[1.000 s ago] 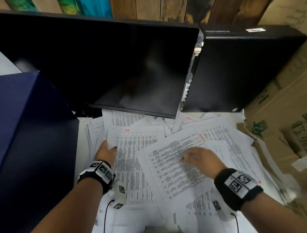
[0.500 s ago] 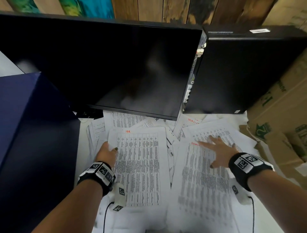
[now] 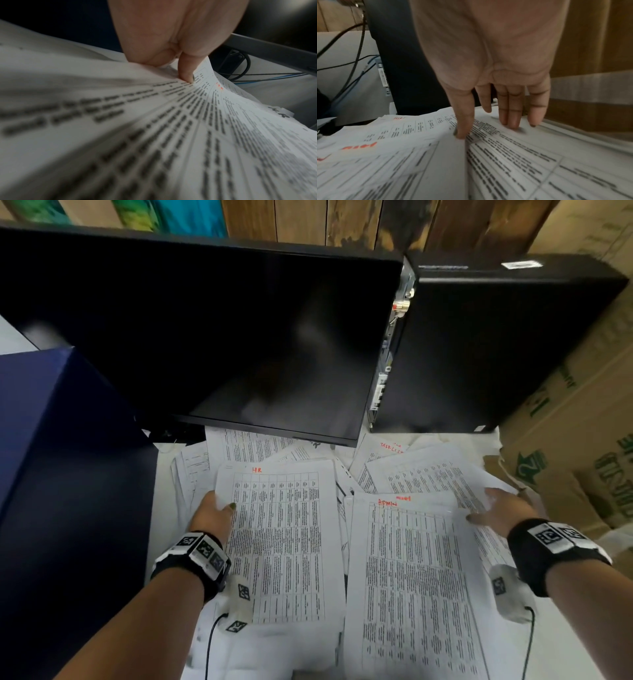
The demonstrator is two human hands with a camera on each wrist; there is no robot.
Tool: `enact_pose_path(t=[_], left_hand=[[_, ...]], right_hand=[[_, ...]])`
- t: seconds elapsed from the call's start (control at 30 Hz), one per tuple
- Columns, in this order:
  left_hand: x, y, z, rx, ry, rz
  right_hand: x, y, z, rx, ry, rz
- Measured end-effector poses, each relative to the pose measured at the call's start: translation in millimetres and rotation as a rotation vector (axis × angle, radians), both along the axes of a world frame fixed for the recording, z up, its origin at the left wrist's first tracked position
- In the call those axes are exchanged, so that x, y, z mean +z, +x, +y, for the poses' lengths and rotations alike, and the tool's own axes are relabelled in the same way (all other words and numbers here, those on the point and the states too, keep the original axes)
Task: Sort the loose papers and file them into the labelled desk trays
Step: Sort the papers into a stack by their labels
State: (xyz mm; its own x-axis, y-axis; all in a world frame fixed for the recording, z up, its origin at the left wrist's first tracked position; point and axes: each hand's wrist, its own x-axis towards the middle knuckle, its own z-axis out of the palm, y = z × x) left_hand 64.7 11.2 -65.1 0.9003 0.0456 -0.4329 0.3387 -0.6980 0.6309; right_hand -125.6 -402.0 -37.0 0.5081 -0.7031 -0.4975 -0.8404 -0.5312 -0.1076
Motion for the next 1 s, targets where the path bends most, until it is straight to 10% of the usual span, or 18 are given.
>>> enact_pose_path(t=[0.37, 0.63, 1.0], left_hand=[[3.8, -1.3, 1.7, -0.020, -0.002, 0.001], [0.9, 0.3, 1.5, -0.032, 0.007, -0.017], [3.1, -1.2, 0.7, -0.035, 0.035, -0.014]], right_hand=[[-0.5, -5.2, 2.2, -0.102, -0.053, -0.104], [79.5, 7.3, 7.9, -0.085, -0.194, -0.592], [181.3, 33.8, 28.9, 0.629, -0.855, -0.726]])
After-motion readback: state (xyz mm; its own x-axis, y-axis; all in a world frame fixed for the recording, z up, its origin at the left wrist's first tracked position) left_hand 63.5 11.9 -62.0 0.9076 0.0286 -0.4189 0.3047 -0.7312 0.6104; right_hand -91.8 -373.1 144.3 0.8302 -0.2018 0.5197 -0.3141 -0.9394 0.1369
